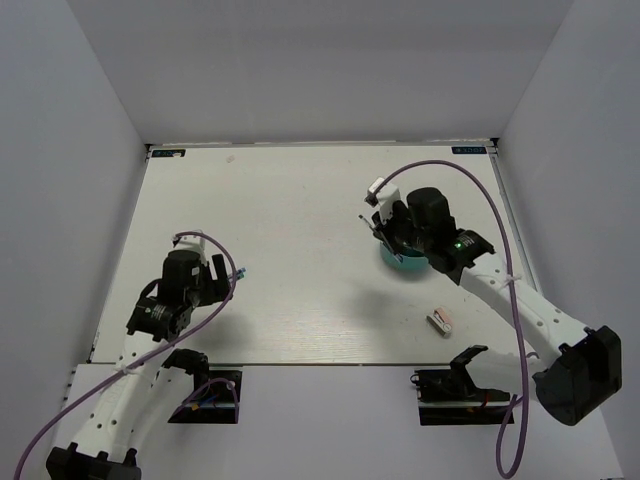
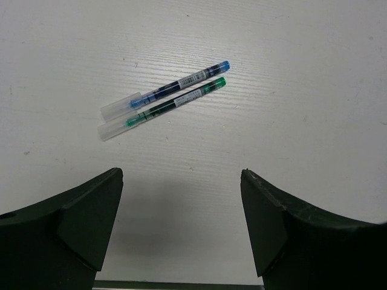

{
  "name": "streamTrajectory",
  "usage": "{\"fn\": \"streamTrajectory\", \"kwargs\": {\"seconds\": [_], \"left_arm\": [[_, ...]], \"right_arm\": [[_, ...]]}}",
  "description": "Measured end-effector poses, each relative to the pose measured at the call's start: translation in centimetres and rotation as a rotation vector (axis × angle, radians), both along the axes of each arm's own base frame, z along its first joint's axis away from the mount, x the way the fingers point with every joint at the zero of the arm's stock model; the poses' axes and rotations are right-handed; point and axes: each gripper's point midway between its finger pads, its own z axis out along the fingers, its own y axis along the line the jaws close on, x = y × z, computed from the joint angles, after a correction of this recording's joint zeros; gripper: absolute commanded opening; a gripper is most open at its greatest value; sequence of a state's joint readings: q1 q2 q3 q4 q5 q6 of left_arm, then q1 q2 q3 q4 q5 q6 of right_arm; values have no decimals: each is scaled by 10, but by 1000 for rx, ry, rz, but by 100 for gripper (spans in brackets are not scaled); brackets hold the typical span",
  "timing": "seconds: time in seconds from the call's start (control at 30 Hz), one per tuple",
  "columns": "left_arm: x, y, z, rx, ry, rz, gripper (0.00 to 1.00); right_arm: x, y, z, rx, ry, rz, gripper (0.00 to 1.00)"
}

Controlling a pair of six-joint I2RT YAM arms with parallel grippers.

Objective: Sort the stationery into containers
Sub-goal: Place the pen in the storage box.

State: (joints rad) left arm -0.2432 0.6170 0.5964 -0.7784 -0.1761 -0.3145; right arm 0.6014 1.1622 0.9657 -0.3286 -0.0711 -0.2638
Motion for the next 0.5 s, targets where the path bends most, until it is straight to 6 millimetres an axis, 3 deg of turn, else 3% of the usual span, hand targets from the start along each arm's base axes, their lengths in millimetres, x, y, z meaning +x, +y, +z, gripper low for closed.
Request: {"fn": "streamTrajectory", "kwargs": {"seconds": [0.2,0.37,0.5], "left_arm": [[0,0,-4,3,19,-2,89],[0,-2,-8,5,44,-7,89],[0,-2,-12,10,63,-8,89]], "right_arm": [[8,4,16,-5,-116,145,0],[12,7,3,-82,-158,280,0],[16,-2,-11,-152,-170,351,0]]}}
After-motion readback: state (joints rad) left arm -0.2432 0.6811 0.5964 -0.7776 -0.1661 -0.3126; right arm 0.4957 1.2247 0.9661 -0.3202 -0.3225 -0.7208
